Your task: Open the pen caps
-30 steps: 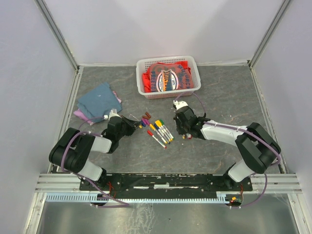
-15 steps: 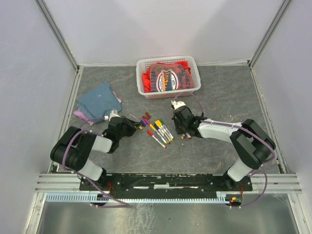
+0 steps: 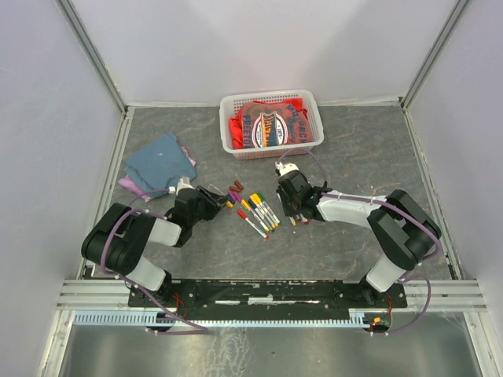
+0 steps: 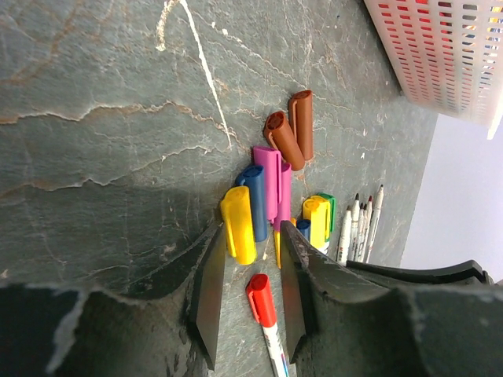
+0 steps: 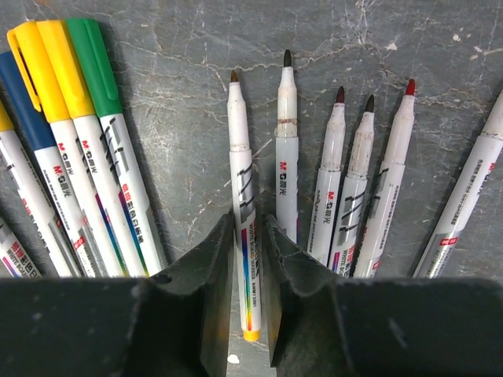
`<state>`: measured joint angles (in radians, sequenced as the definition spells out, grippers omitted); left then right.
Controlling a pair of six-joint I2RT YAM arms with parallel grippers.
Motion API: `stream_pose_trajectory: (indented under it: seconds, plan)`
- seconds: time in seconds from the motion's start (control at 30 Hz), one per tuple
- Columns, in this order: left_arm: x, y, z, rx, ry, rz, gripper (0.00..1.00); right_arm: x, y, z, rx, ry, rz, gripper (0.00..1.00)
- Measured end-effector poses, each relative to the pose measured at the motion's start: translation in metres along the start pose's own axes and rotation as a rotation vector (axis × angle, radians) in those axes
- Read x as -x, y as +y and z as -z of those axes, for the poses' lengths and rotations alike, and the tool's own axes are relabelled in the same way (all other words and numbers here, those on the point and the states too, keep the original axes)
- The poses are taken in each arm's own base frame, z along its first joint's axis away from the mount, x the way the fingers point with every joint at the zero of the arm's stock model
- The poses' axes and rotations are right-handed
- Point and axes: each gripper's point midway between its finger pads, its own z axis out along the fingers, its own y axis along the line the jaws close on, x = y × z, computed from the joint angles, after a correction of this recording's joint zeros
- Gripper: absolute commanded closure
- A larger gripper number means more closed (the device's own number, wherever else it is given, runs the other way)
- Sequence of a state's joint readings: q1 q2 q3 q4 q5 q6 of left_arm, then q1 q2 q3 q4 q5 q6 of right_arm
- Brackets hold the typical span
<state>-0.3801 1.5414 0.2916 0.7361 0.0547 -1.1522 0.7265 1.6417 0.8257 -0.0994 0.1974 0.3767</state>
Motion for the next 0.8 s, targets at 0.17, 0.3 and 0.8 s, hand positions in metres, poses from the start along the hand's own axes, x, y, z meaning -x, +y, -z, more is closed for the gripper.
stream_pose_trajectory:
  seconds: [0.17, 0.3, 0.8]
  plan:
    - [0.0, 0.0, 0.0, -0.001, 0.0, 0.0, 0.59, 0.001, -0.001, -0.001, -0.011, -0.002, 0.0, 0.72]
    - [0.0, 0.0, 0.0, -0.001, -0.001, 0.0, 0.59, 0.002, -0.003, -0.001, -0.017, -0.004, 0.002, 0.71]
    - [0.003, -0.014, 0.008, -0.046, -0.012, -0.007, 0.57, 0.024, 0.024, 0.026, 0.047, -0.094, 0.091, 0.64]
